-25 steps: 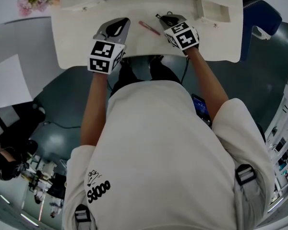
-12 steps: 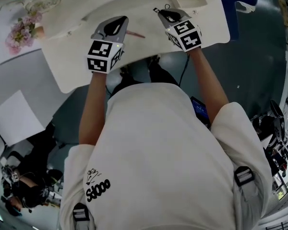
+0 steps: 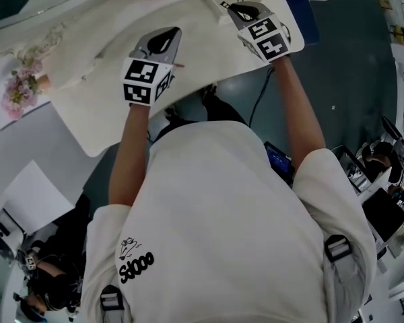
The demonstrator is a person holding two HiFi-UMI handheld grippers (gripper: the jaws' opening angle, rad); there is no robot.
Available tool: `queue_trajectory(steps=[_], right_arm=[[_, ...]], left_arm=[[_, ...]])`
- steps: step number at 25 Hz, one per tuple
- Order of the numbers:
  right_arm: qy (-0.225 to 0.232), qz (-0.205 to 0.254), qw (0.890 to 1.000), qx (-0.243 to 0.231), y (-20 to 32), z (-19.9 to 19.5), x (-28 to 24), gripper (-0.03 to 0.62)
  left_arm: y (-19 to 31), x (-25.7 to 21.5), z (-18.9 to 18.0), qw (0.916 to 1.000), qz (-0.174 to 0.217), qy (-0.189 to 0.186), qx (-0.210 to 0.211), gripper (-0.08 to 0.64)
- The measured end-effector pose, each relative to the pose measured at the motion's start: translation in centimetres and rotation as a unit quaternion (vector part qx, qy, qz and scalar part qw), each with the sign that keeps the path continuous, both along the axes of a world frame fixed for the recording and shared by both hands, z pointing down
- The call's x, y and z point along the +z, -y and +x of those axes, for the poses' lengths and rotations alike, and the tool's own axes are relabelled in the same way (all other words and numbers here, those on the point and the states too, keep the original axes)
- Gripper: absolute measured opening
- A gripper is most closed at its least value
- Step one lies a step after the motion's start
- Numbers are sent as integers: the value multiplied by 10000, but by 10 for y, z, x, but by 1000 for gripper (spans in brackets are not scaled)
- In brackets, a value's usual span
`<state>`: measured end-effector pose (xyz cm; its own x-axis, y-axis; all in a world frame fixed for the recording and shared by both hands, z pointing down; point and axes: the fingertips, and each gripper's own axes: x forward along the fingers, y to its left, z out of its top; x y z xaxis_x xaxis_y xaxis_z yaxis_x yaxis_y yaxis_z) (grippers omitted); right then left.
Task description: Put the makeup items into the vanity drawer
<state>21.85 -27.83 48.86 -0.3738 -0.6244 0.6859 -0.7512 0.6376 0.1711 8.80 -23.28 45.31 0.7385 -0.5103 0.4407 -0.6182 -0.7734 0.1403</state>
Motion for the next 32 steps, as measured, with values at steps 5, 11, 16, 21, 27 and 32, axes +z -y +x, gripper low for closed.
queue_trajectory(steps=[5, 11, 16, 21, 27, 32], right_arm=[[-409, -203, 9986, -277, 20, 19, 23, 31], [-944, -415, 9902, -941, 38, 17, 52, 34], [-961, -709, 9859, -1174, 46, 22, 63, 37], [-841, -795, 9866, -1148, 45, 17, 65, 92], [-558, -490, 9921, -1012, 33, -5, 43, 127], [-110, 41, 9934, -1145, 7, -52, 18, 127]], left_arm=[[12, 7, 4, 9997, -126, 49, -186, 18], [27, 21, 2, 9982, -271, 90, -534, 18], [35, 19, 11, 9970, -295, 96, -703, 18], [38, 18, 0, 9961, -273, 72, -833, 18], [31, 9, -23, 9952, -225, 73, -951, 18], [12, 7, -53, 9943, -235, 66, -1042, 18]])
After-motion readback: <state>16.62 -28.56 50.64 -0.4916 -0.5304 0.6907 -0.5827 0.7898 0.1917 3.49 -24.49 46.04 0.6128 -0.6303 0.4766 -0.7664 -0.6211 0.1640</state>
